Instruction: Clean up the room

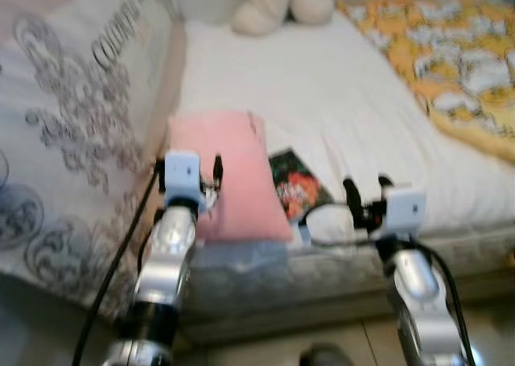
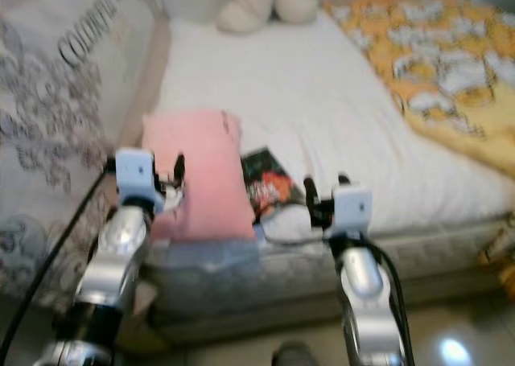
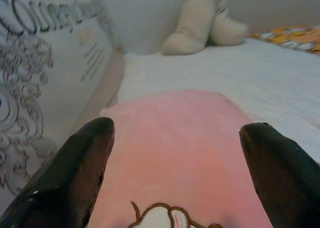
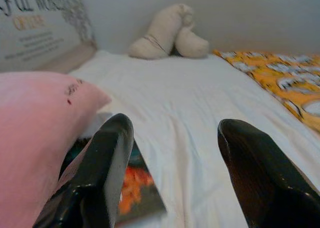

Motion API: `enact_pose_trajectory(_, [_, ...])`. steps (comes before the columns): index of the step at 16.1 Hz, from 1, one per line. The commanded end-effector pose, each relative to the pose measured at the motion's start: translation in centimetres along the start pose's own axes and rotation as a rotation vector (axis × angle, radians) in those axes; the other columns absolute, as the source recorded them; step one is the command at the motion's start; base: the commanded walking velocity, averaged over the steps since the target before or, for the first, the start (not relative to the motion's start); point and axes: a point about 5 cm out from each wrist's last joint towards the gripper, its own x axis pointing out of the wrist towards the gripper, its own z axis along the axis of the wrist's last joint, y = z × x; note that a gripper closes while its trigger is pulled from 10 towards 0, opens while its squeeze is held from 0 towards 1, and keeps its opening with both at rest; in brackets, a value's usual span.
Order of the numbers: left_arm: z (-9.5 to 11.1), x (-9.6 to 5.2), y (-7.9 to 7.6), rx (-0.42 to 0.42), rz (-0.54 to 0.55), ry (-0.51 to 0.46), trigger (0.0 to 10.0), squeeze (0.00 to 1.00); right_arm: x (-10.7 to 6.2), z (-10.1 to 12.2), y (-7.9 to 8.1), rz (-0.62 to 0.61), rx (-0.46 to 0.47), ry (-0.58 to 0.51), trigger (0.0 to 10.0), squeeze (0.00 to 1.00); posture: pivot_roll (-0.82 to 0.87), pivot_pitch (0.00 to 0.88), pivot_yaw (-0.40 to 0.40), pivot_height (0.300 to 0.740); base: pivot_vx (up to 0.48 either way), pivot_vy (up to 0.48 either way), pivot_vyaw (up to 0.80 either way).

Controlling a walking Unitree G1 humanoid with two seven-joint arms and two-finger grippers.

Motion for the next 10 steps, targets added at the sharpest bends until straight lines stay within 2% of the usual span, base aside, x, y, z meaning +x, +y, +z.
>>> enact_pose_trajectory(1, [-0.2,0.1,0.8,-0.022,0.064,0.027,10.0,0.0,0.4,0.1,0.2,0.019,-0.009,-0.007,10.0,0.0,-0.2,0.0,0.089,0.704,0.48,0.0,0.0])
enact_pose_trajectory(5, [0.3,0.3,0.6,0.0,0.066,0.004,10.0,0.0,0.5,-0.1,0.4,0.042,-0.01,0.0,10.0,0.0,-0.19,0.0,0.082,0.704,0.48,0.0,0.0])
enact_pose_trajectory(6, [0.5,0.4,0.6,0.023,0.067,-0.006,10.0,0.0,0.5,-0.1,0.5,0.048,-0.01,0.002,10.0,0.0,-0.19,0.0,0.08,0.704,0.0,0.0,0.0])
enact_pose_trajectory(8, [2.5,2.0,0.7,0.031,0.048,-0.019,10.0,0.0,0.5,-0.1,0.6,0.061,0.0,0.0,10.0,0.0,-0.19,0.0,0.079,0.704,0.0,0.0,0.0])
enact_pose_trajectory(9, [3.5,2.8,0.3,-0.005,-0.013,-0.005,10.0,0.0,0.3,-0.1,0.6,0.064,0.002,0.001,10.0,0.0,-0.19,0.0,0.074,0.704,0.0,0.0,0.0])
enact_pose_trajectory(10, [4.3,4.2,0.6,-0.05,-0.049,0.052,10.0,0.0,0.2,-0.2,0.4,0.061,0.003,0.009,10.0,0.0,-0.19,0.0,0.073,0.704,0.0,0.0,0.0])
